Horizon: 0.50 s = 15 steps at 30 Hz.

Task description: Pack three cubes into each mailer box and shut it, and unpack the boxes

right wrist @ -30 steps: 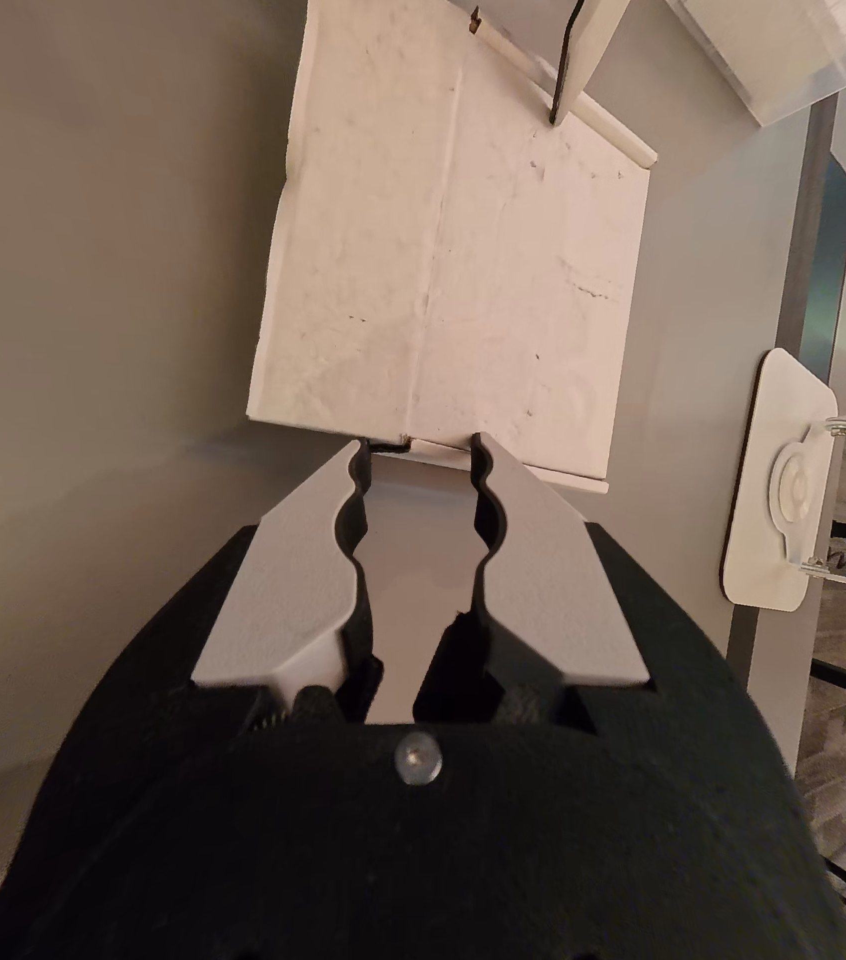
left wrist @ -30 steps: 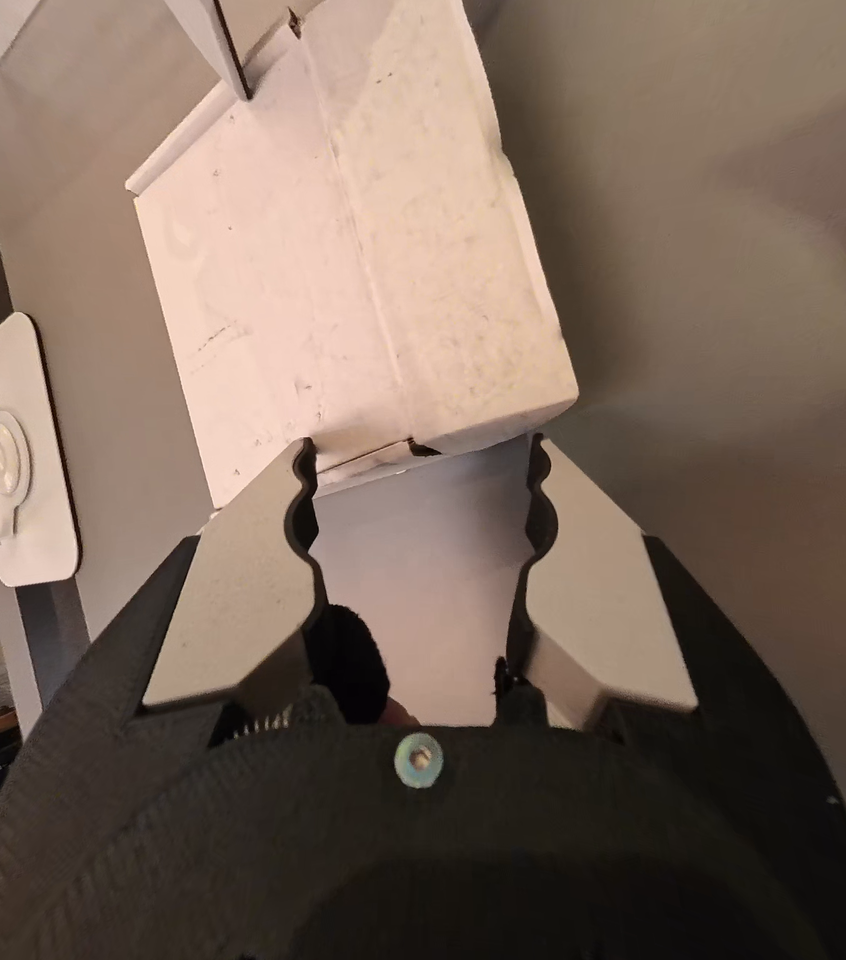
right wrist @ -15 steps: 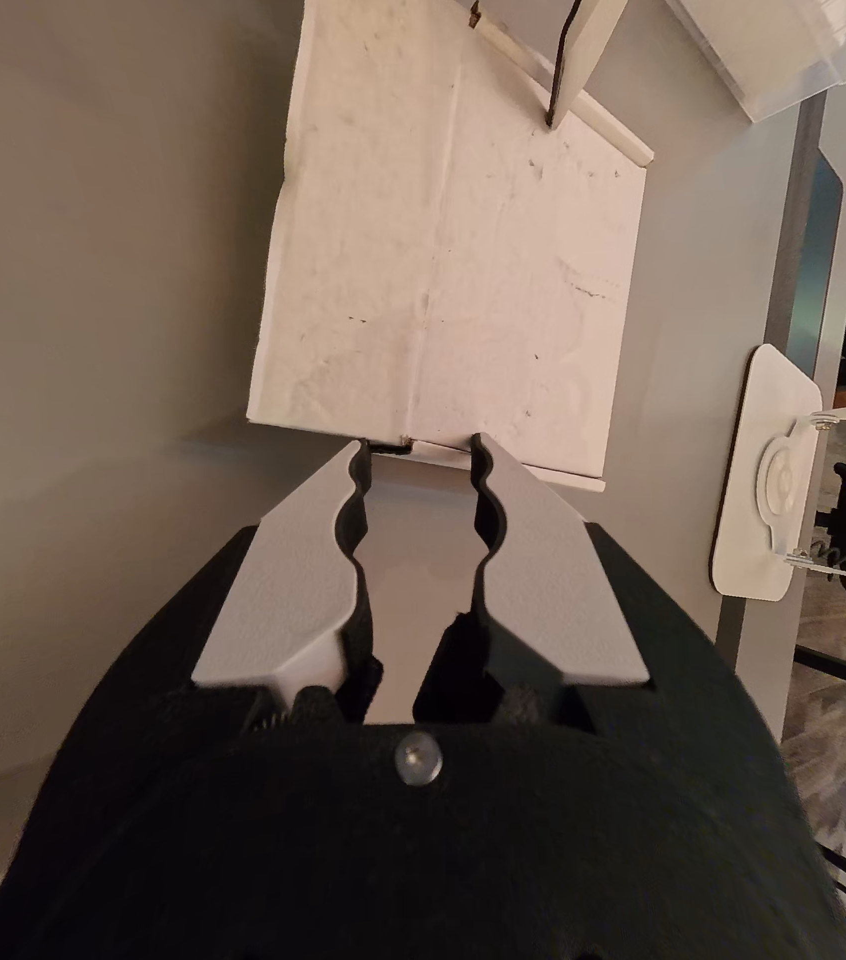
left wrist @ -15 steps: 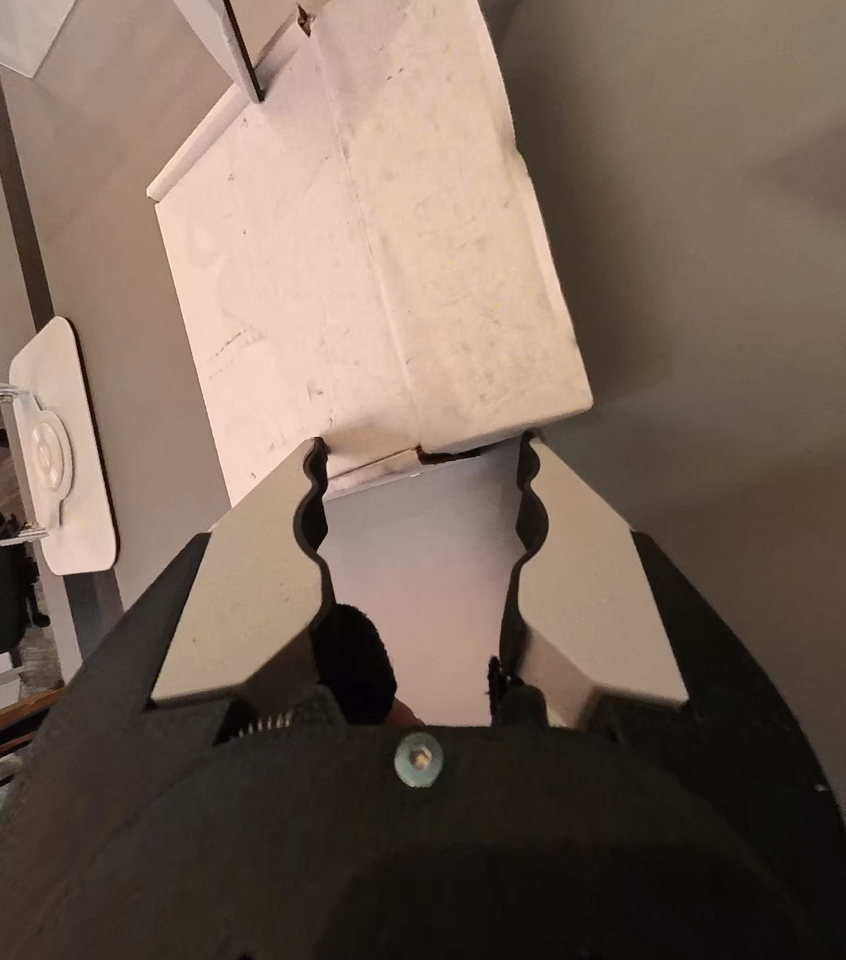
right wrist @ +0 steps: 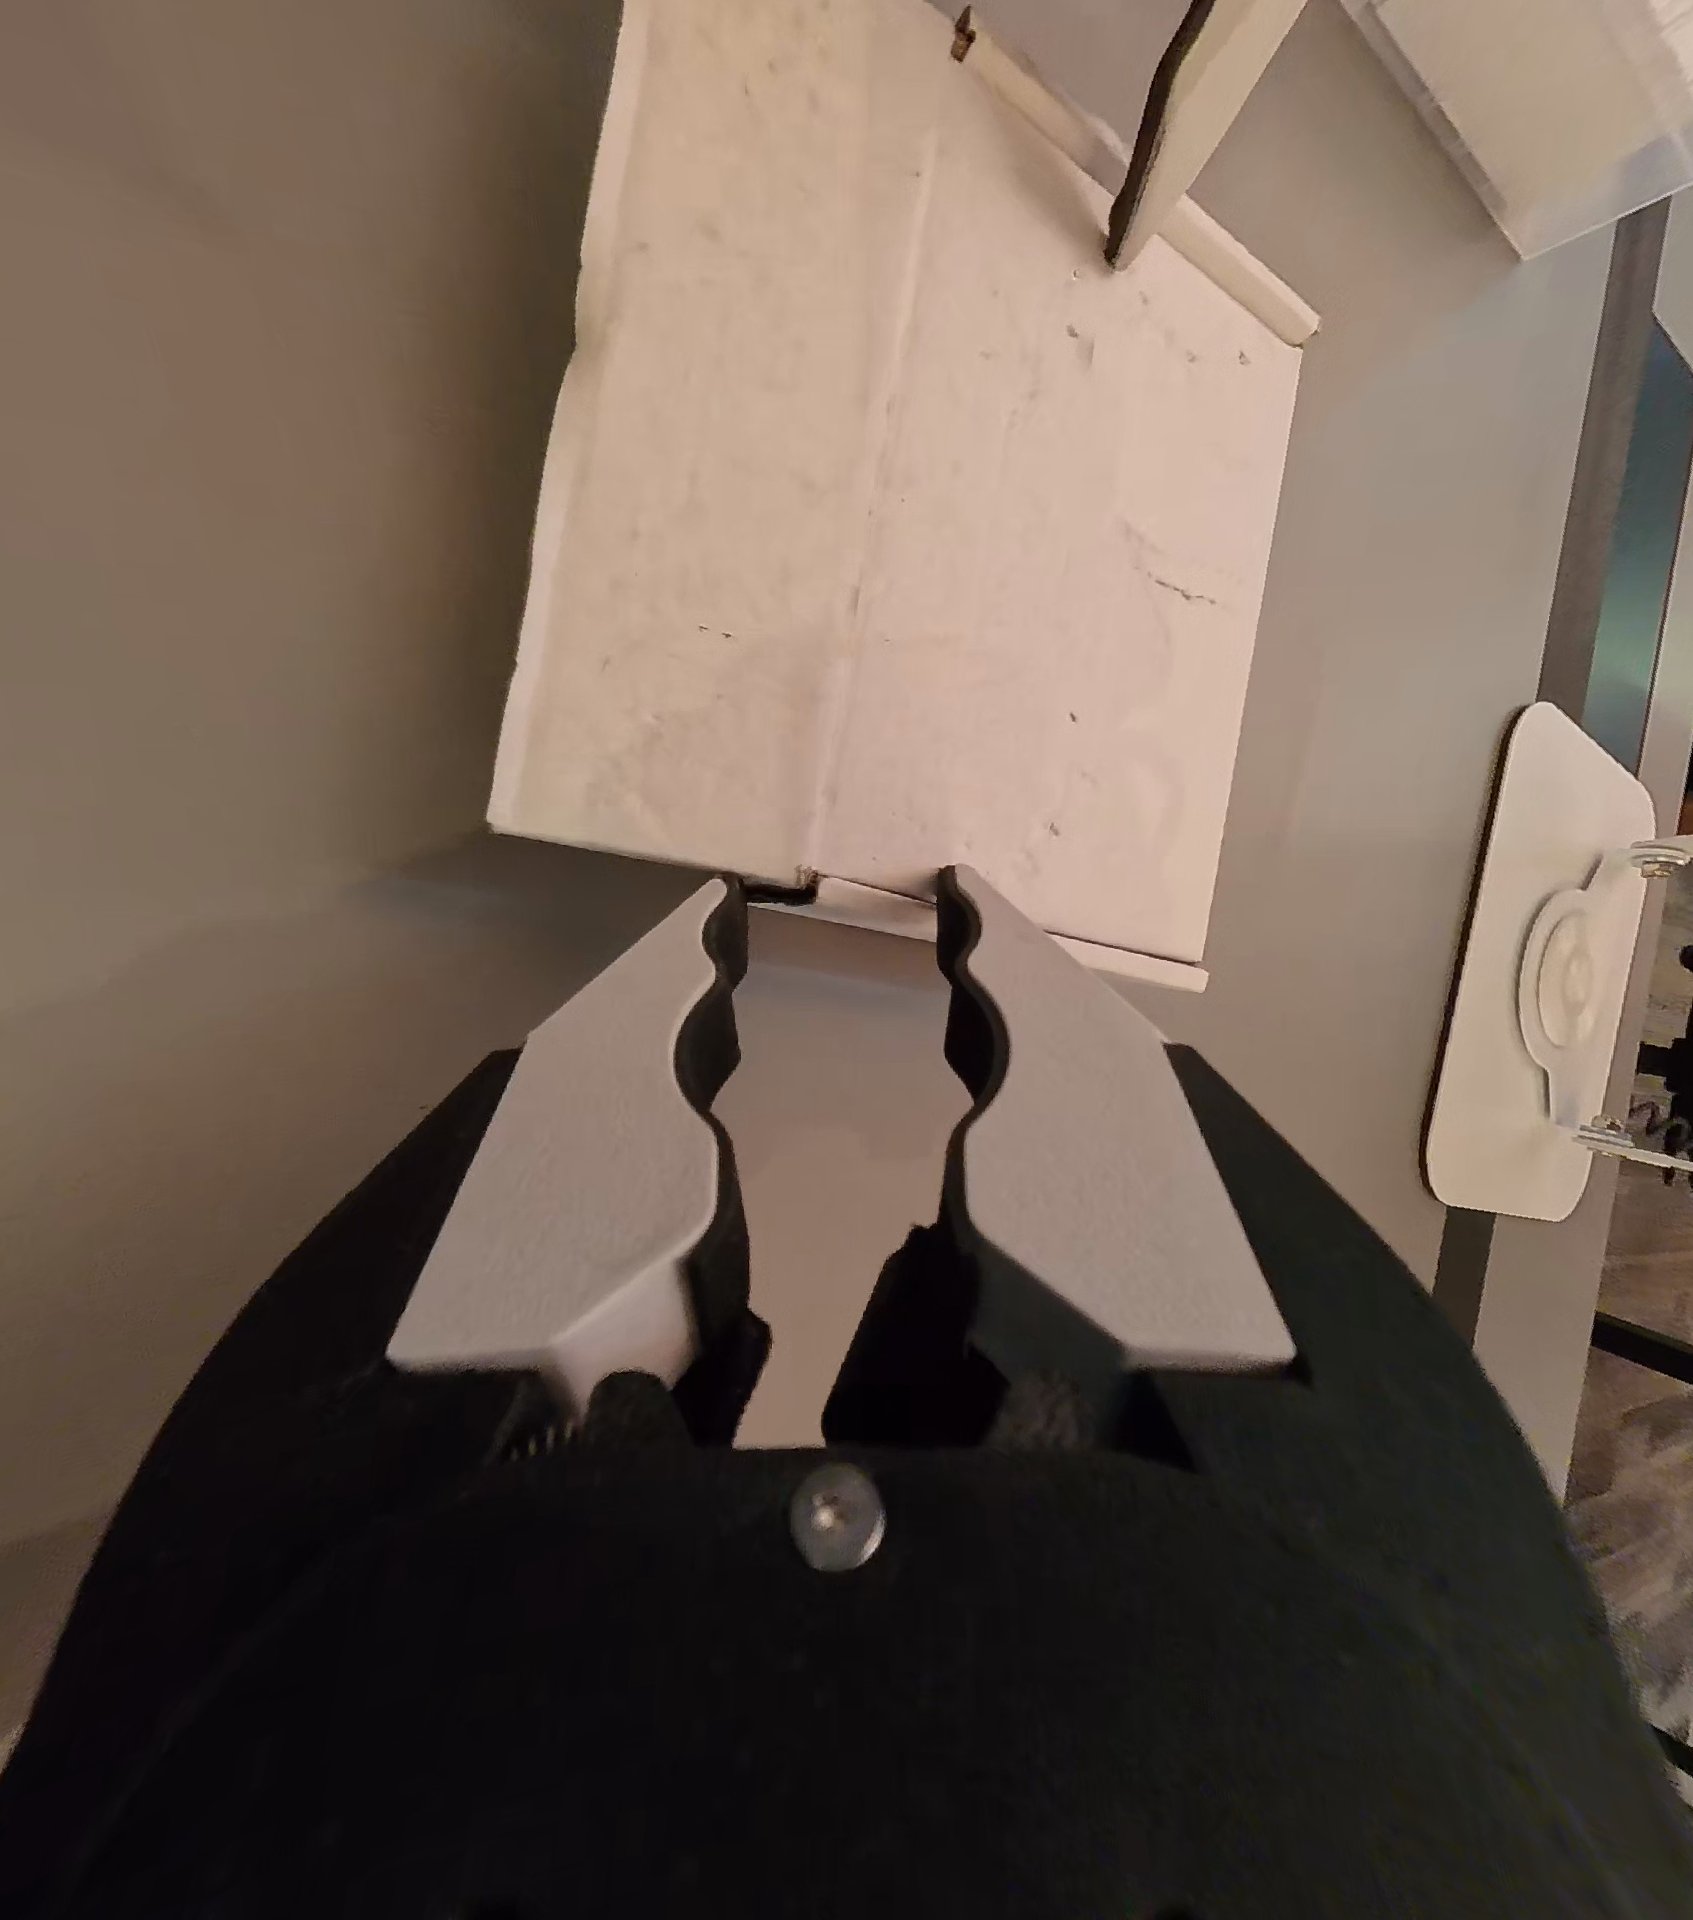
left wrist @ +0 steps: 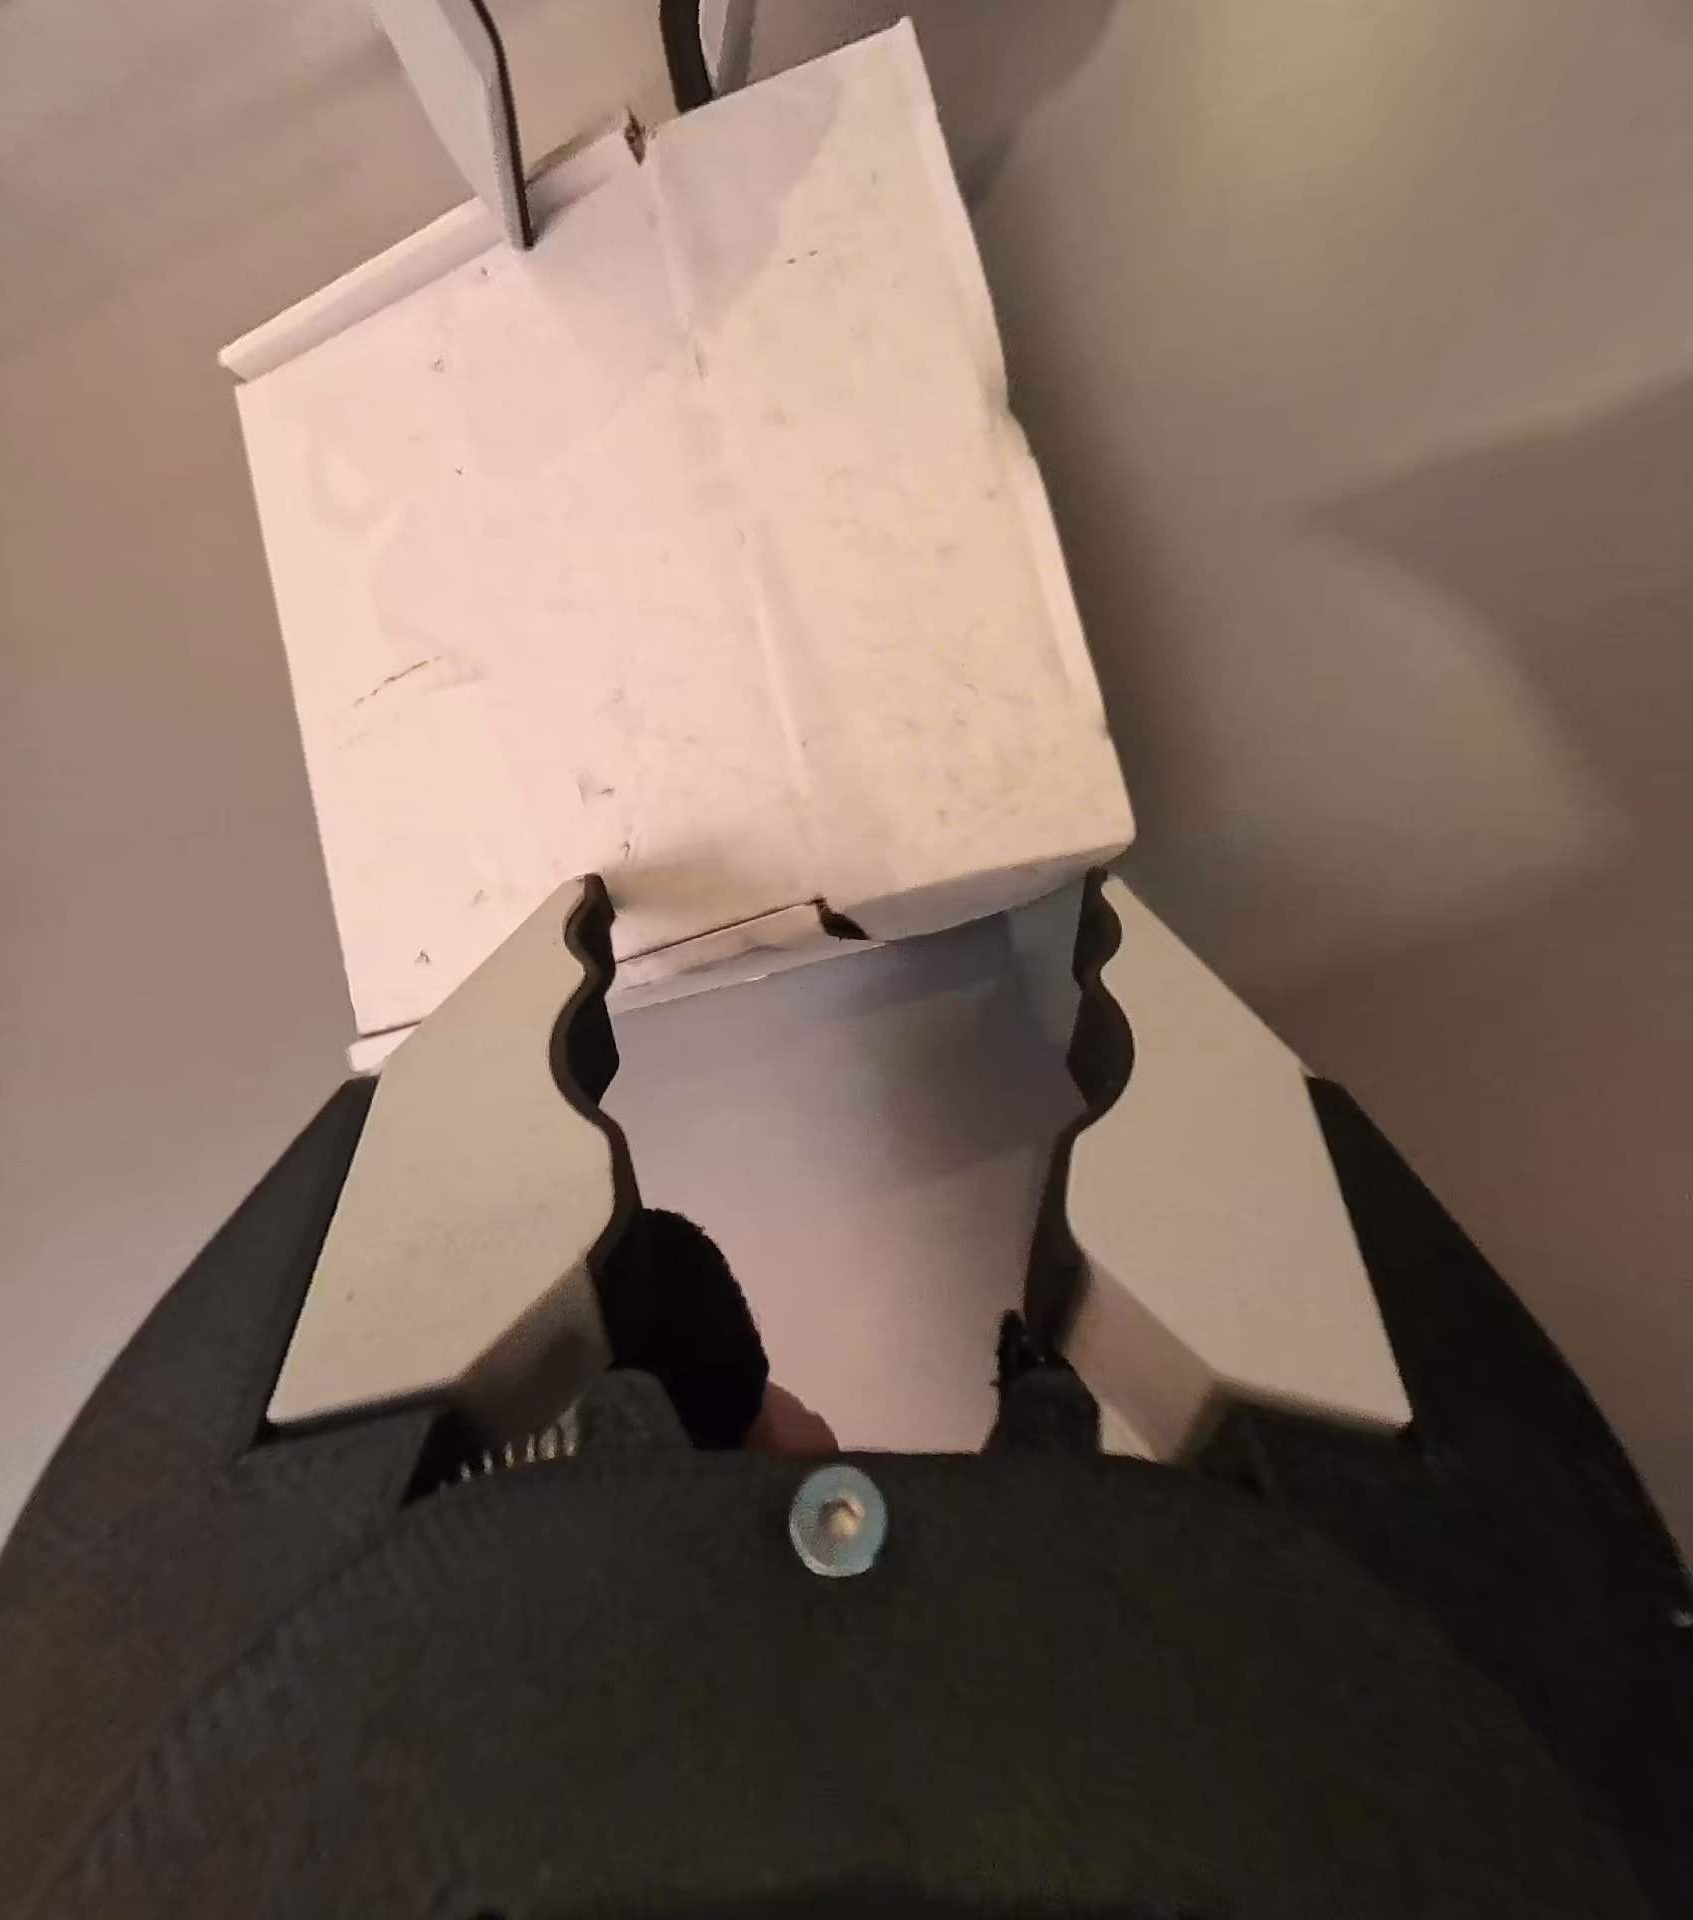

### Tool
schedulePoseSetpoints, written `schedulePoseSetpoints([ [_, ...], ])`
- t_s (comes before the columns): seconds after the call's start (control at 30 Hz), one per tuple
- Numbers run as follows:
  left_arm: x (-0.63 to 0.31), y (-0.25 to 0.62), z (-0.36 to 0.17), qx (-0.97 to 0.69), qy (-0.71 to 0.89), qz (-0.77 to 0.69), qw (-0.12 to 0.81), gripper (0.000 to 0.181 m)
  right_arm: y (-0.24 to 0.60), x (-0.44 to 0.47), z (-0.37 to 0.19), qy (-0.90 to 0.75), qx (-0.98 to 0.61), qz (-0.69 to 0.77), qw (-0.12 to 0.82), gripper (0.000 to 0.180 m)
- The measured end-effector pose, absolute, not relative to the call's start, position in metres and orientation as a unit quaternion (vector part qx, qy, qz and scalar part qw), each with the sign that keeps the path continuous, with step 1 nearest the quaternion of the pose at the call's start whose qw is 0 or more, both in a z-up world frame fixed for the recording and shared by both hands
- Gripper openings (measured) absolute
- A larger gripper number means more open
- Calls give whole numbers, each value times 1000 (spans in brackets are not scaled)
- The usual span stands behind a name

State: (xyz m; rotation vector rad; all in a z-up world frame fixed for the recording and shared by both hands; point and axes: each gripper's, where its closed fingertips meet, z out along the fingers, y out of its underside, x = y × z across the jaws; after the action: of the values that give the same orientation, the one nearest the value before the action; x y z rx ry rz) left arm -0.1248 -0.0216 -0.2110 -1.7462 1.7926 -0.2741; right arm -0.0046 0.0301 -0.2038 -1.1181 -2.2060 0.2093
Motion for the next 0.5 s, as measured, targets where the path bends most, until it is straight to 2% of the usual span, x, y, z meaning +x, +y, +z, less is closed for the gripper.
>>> schedulePoseSetpoints([
  [0.2,-126,-16,-207,-663,683,-110,286,76,30,-5,-202,-842,-437,111,297,32],
  [0.5,-127,-16,-208,-657,689,-92,293,75,31,-5,-202,-846,-435,97,293,31],
])
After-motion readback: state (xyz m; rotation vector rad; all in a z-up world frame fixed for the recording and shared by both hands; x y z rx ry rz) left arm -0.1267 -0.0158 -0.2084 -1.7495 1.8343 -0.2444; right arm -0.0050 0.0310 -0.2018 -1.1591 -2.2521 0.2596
